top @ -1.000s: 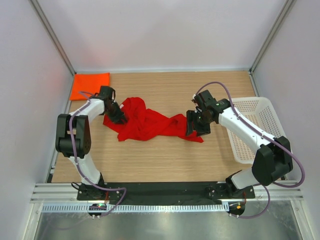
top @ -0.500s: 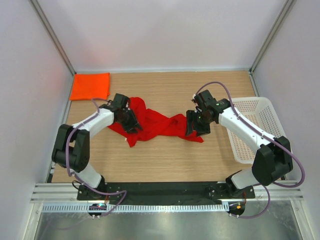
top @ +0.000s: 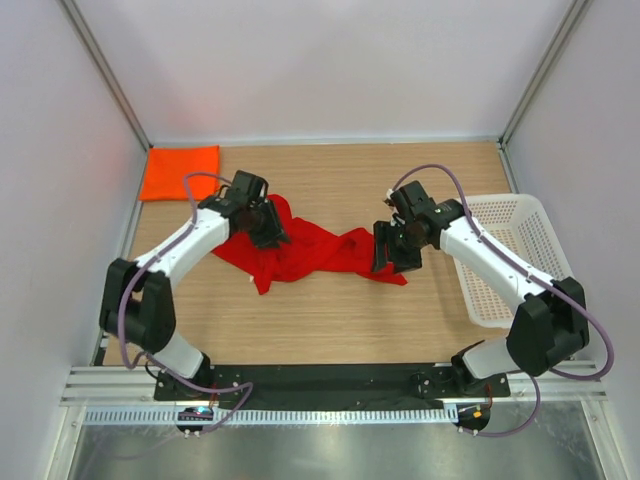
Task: Fold and stack the t-shirts
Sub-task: Flatten the tshirt out
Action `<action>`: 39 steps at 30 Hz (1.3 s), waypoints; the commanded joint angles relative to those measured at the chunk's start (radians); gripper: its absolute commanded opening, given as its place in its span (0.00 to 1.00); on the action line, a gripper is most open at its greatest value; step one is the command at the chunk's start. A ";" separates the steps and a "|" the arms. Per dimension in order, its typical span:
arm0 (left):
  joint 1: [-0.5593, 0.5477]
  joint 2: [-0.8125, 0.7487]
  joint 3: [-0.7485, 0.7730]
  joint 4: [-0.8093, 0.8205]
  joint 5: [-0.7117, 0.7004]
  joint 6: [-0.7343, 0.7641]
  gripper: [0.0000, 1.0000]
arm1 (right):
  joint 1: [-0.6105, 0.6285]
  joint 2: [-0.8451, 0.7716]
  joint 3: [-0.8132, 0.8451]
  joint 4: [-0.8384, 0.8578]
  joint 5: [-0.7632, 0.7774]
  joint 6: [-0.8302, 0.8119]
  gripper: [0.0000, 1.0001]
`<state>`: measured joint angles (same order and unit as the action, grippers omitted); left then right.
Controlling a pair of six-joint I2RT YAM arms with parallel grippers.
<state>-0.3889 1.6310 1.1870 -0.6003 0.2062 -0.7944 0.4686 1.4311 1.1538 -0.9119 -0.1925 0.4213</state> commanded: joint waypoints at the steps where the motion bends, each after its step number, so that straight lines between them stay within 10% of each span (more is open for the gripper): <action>1: 0.041 -0.147 -0.019 -0.110 -0.062 0.092 0.34 | 0.002 -0.058 -0.014 0.008 -0.015 0.004 0.62; 9: 0.179 -0.261 -0.099 -0.167 -0.045 0.244 0.35 | 0.002 -0.046 -0.012 0.018 -0.025 0.010 0.62; 24: 0.074 -0.090 -0.043 -0.145 -0.171 0.302 0.46 | 0.002 -0.018 0.011 0.033 -0.033 0.011 0.62; 39: 0.061 0.066 0.085 -0.167 -0.240 0.302 0.33 | 0.002 -0.006 0.012 0.047 -0.016 0.051 0.62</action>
<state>-0.3267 1.6829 1.2400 -0.7712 -0.0261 -0.5106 0.4686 1.4147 1.1351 -0.8890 -0.2096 0.4484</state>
